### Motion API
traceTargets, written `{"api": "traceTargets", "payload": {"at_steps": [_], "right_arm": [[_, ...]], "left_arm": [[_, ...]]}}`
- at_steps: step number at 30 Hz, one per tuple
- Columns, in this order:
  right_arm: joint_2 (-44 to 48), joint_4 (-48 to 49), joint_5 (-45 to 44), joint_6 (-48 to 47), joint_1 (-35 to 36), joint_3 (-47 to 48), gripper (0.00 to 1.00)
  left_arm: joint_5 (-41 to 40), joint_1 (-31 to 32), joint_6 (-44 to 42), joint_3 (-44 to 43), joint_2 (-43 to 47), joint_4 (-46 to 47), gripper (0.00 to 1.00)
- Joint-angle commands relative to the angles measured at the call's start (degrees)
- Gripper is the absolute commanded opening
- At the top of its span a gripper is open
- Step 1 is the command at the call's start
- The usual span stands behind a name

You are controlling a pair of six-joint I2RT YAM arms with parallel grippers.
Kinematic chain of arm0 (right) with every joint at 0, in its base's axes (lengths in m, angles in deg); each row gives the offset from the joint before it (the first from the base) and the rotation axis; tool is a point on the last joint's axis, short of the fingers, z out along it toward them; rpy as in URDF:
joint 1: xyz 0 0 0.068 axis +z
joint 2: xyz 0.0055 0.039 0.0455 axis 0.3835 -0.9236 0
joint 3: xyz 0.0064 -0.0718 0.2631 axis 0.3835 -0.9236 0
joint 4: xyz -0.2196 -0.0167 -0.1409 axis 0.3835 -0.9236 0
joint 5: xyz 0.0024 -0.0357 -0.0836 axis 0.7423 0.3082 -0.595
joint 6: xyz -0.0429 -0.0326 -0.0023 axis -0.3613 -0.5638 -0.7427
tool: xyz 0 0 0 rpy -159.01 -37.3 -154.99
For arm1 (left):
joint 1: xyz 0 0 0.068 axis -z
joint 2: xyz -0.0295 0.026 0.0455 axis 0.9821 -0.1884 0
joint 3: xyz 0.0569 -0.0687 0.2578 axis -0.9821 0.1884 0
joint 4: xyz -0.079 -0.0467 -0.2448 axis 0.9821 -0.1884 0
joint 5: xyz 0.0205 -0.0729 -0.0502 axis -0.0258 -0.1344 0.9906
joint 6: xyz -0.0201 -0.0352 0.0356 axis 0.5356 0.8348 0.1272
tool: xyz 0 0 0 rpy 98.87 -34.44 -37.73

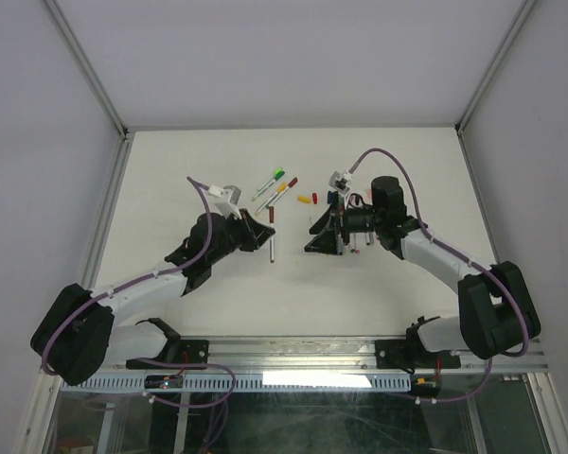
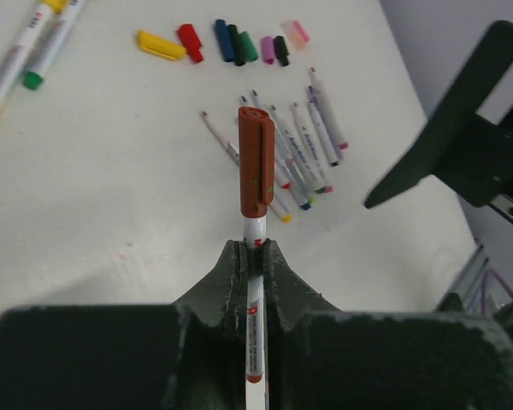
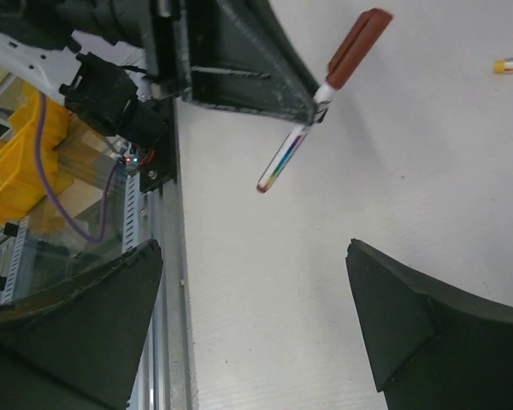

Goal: Open the pen caps
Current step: Pick up the pen from the center of the board.

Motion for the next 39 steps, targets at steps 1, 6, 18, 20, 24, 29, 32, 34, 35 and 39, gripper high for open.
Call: {"api": "traceTargets", "payload": {"at_steps": [1,6,18,20,24,29,32,34,35,39], "right_arm": [[-2.0,4.0,-7.3,1.6,1.8,0.1,0.88],[-2.9,3.2,-11.5,3.1,4.5,0.5,0.87],[-2.3,4.0,-14.7,5.3,5.2,0.8,0.69],[-1.7,5.1,-14.2,6.0,5.2,0.5,0.64],[-1.5,5.5,-14.1,6.5,5.2,0.4,0.49],[-1.6,4.7,-13.6,6.3,5.1,1.2,0.20],[-1.5,4.2,-12.7,6.3,4.9,1.7,0.00],[-1.5,3.4,-12.3,6.1,4.8,2.1,0.00],[-1.6,2.8,-11.8,5.9,4.7,2.4,0.00],[-2.6,-0.5,-6.7,4.8,2.7,4.4,0.00]], "left_arm": [[-5.5,5.4,10.9,5.0,-2.1,31.8,0.00],[-13.9,10.9,12.1,5.6,-7.7,45.3,0.00],[-18.4,15.2,15.3,3.4,-16.7,53.2,0.00],[-18.1,15.4,15.4,2.9,-17.4,53.3,0.00],[-17.4,15.6,15.7,2.2,-18.5,53.3,0.00],[-17.1,15.7,15.8,2.2,-18.8,53.6,0.00],[-17.0,15.7,15.6,2.3,-18.6,53.2,0.00],[-16.8,15.6,15.2,2.5,-17.9,53.2,0.14],[-16.8,15.6,14.9,2.9,-17.3,53.2,0.24],[-15.6,14.9,13.1,5.4,-12.2,53.0,0.63]]}}
